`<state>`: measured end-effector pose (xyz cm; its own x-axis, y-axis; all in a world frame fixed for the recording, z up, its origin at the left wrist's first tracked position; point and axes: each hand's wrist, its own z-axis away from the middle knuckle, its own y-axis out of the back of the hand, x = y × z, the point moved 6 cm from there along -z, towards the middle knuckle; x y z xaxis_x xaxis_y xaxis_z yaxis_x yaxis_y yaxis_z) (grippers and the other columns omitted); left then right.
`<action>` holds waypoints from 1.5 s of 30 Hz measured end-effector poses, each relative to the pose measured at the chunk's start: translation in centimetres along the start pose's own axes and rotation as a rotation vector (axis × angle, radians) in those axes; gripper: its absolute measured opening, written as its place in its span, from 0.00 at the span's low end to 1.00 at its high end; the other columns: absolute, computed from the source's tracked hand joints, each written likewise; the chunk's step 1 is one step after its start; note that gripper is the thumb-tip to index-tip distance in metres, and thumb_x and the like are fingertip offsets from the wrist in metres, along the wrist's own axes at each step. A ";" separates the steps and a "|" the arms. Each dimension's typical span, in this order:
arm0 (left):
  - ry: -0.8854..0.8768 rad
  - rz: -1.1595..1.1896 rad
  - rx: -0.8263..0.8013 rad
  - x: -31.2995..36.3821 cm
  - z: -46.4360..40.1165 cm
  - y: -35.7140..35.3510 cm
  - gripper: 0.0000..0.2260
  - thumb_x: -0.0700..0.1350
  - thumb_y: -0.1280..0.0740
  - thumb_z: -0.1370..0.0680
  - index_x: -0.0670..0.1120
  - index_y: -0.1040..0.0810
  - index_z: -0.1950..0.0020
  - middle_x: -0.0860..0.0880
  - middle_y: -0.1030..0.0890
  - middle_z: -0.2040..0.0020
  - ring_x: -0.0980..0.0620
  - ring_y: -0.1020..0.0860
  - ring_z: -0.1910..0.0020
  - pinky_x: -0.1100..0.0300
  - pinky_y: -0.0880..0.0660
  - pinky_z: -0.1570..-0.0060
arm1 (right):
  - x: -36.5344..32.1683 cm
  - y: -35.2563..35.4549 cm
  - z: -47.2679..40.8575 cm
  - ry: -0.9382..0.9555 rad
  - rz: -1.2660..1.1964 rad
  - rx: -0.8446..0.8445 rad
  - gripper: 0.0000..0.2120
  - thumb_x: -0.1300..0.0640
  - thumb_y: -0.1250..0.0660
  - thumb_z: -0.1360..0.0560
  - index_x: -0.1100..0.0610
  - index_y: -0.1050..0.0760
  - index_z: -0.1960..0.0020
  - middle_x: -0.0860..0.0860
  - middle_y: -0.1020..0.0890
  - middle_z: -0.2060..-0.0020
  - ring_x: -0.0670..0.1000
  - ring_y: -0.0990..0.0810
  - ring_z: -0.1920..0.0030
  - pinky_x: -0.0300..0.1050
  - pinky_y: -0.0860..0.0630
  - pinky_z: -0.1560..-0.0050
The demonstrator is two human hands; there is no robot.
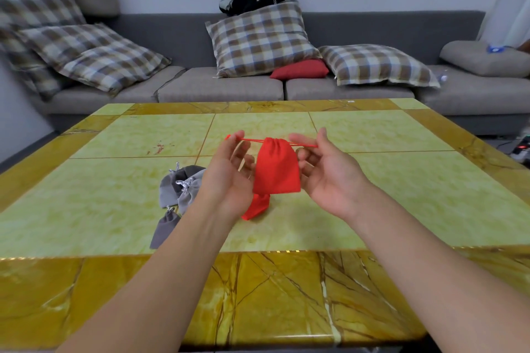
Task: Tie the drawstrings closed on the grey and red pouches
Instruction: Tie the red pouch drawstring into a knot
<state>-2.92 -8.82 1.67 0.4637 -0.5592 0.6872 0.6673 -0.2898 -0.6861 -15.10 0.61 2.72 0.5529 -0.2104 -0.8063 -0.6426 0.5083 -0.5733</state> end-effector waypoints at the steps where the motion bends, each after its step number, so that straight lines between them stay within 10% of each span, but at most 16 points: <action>1: -0.005 0.082 0.003 0.3 -0.2 0.3 0.06 0.46 0.34 0.20 0.49 0.19 0.56 0.54 0.23 0.58 0.57 0.31 0.67 0.64 0.33 0.64 | -0.4 0.1 -0.1 0.010 -0.073 0.010 0.25 0.44 0.45 0.17 0.62 0.18 0.50 0.50 0.28 0.70 0.46 0.30 0.70 0.38 0.28 0.67; 9: 0.045 0.158 -0.231 0.5 1.1 -1.6 0.10 0.44 0.40 0.17 0.47 0.25 0.57 0.51 0.17 0.49 0.55 0.27 0.65 0.65 0.34 0.67 | -2.2 0.8 0.3 0.066 -0.075 0.012 0.24 0.41 0.44 0.19 0.57 0.22 0.61 0.51 0.23 0.66 0.48 0.28 0.68 0.40 0.29 0.69; 17: -0.040 0.169 -0.114 0.9 0.9 -1.7 0.10 0.42 0.42 0.18 0.47 0.30 0.59 0.52 0.35 0.69 0.55 0.37 0.72 0.65 0.36 0.68 | -2.9 -0.2 0.7 0.115 0.068 -0.056 0.26 0.44 0.46 0.17 0.54 0.41 0.71 0.52 0.33 0.74 0.49 0.36 0.73 0.41 0.39 0.73; 24: -0.364 -0.396 -0.045 1.8 1.6 -1.5 0.11 0.48 0.41 0.17 0.50 0.23 0.56 0.52 0.17 0.60 0.57 0.28 0.63 0.61 0.34 0.61 | -2.7 -2.1 2.2 0.160 0.259 -0.203 0.13 0.60 0.45 0.18 0.58 0.30 0.60 0.53 0.29 0.68 0.50 0.33 0.68 0.43 0.37 0.67; 30: -0.442 -0.481 -0.112 1.5 2.8 -2.8 0.11 0.48 0.36 0.18 0.46 0.19 0.58 0.51 0.32 0.74 0.53 0.29 0.69 0.62 0.31 0.63 | -3.2 -2.5 2.9 0.381 0.631 -0.264 0.14 0.59 0.43 0.16 0.63 0.20 0.50 0.54 0.19 0.62 0.48 0.27 0.66 0.39 0.31 0.68; 37: -0.293 -0.683 -0.266 -0.9 3.9 -4.0 0.19 0.41 0.37 0.18 0.50 0.20 0.69 0.53 0.37 0.75 0.55 0.40 0.73 0.59 0.44 0.69 | -3.7 -3.7 3.9 0.635 0.960 -0.368 0.11 0.51 0.38 0.19 0.47 0.17 0.44 0.46 0.23 0.37 0.40 0.26 0.35 0.39 0.26 0.37; 41: -0.126 -0.629 -0.401 -2.1 4.2 -4.3 0.21 0.39 0.41 0.18 0.49 0.24 0.70 0.50 0.36 0.71 0.55 0.39 0.72 0.59 0.42 0.66 | -3.4 -3.0 3.3 0.548 0.894 -0.336 0.11 0.54 0.35 0.21 0.57 0.16 0.46 0.52 0.17 0.52 0.45 0.16 0.52 0.42 0.22 0.48; 45: 0.036 -0.422 -0.485 -2.7 4.0 -4.3 0.16 0.45 0.48 0.19 0.44 0.20 0.47 0.50 0.32 0.68 0.55 0.36 0.70 0.61 0.39 0.65 | -3.2 -1.7 2.6 0.412 0.881 -0.284 0.09 0.55 0.31 0.23 0.57 0.15 0.50 0.59 0.15 0.58 0.54 0.20 0.61 0.54 0.23 0.58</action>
<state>-4.71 -2.97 3.76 0.1937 -0.3437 0.9189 0.4448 -0.8040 -0.3945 -14.39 2.53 6.63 -0.3702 -0.1549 -0.9159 -0.8655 0.4157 0.2795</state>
